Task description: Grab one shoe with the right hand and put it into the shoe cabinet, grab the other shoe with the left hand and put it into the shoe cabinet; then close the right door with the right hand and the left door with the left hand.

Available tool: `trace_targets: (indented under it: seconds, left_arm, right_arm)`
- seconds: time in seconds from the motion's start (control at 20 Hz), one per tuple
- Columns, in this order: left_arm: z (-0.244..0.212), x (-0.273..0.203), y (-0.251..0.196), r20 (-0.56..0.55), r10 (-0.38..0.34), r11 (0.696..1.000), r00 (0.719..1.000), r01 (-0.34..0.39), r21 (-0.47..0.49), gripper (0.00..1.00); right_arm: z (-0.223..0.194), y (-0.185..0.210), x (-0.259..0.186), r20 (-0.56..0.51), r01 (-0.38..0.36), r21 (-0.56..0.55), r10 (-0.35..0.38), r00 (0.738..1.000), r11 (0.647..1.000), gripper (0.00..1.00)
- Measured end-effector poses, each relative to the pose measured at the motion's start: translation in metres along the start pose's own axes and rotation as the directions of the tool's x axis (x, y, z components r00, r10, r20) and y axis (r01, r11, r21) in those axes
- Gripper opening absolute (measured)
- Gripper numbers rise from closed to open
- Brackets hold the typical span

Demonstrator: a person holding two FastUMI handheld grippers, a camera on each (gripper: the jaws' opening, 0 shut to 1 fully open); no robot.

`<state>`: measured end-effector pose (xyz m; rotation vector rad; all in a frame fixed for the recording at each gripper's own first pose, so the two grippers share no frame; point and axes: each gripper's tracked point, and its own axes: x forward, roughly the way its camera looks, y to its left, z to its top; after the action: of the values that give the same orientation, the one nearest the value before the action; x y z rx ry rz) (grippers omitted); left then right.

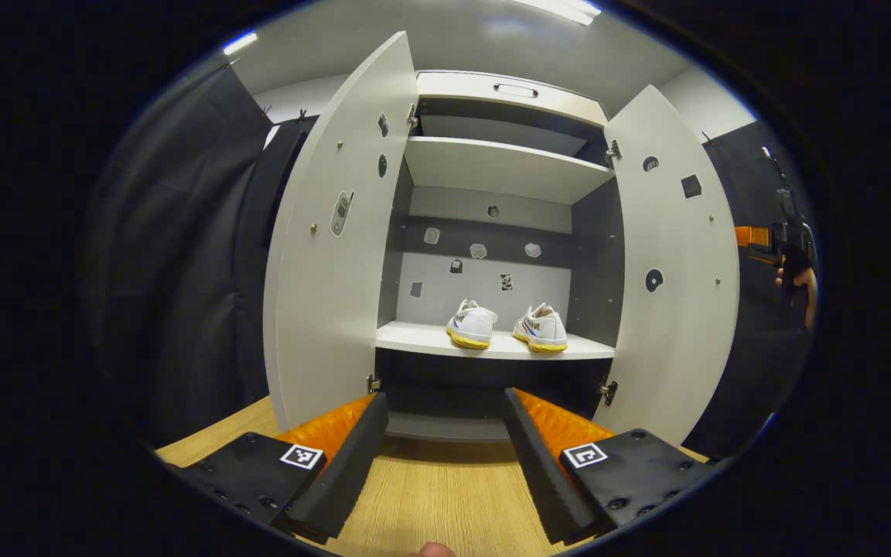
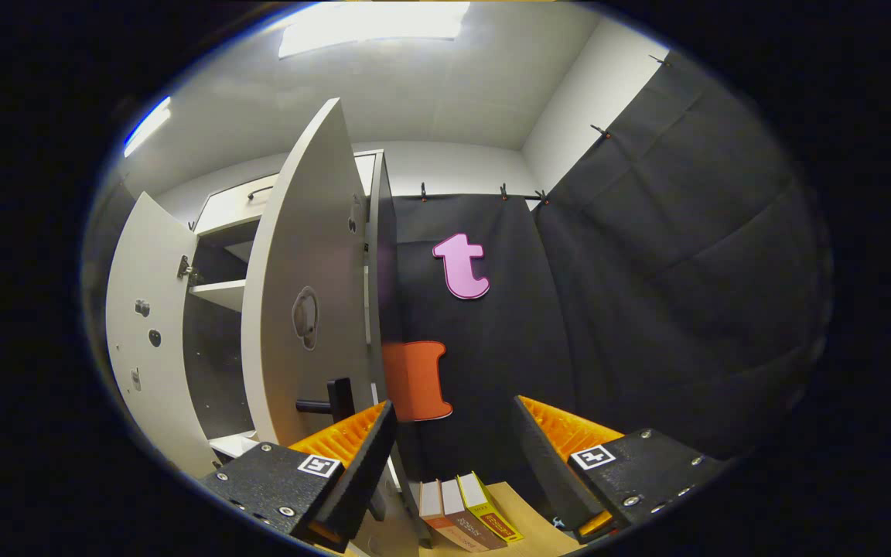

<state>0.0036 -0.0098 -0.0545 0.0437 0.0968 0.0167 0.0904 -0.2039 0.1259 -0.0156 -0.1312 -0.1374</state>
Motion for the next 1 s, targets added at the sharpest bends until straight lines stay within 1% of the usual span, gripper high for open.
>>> trace_targets:
  seconds: [0.05,0.1,0.15,0.25,0.3,0.45,0.65,0.85,1.0]
  left_arm:
    - [0.002,0.0,0.0,0.003,-0.001,1.0,1.0,0.001,-0.003,0.97]
    - [0.003,0.001,0.002,0.007,-0.001,1.0,1.0,0.001,0.0,0.97]
    - [0.003,0.002,0.002,0.008,0.002,1.0,1.0,-0.002,0.007,0.97]
    - [0.002,0.003,0.0,0.006,-0.001,1.0,1.0,0.001,0.019,0.97]
    - [0.002,0.002,-0.001,0.004,-0.009,1.0,1.0,0.009,0.019,0.97]
    - [-0.002,0.003,-0.008,-0.006,-0.027,1.0,1.0,0.027,0.014,0.96]
    - [-0.004,0.004,-0.011,-0.011,-0.039,0.999,0.999,0.039,0.014,0.97]
    - [-0.01,0.003,-0.012,-0.024,-0.041,0.999,0.999,0.042,0.019,0.97]
    - [-0.012,0.001,-0.009,-0.028,-0.037,0.999,0.999,0.038,0.018,0.97]
  right_arm:
    - [-0.001,0.003,-0.002,-0.003,0.001,-0.043,-0.002,1.0,0.999,1.0]
    - [-0.001,0.006,-0.004,0.003,0.01,-0.092,-0.009,1.0,0.996,1.0]
    - [0.001,0.007,-0.005,0.015,0.02,-0.135,-0.019,1.0,0.991,0.92]
    - [0.003,0.012,-0.007,0.026,0.032,-0.177,-0.028,0.999,0.984,0.9]
    - [0.002,0.016,-0.007,0.02,0.022,-0.164,-0.019,1.0,0.986,0.9]
    - [-0.007,0.029,-0.008,-0.018,-0.025,-0.08,0.023,1.0,0.996,0.89]
    - [-0.008,0.045,-0.01,-0.024,-0.057,-0.067,0.056,0.998,0.996,0.88]
    - [-0.012,0.072,-0.015,-0.05,-0.124,-0.012,0.124,0.991,0.992,0.89]
    - [-0.015,0.091,-0.013,-0.058,-0.162,0.01,0.163,0.985,0.987,0.89]
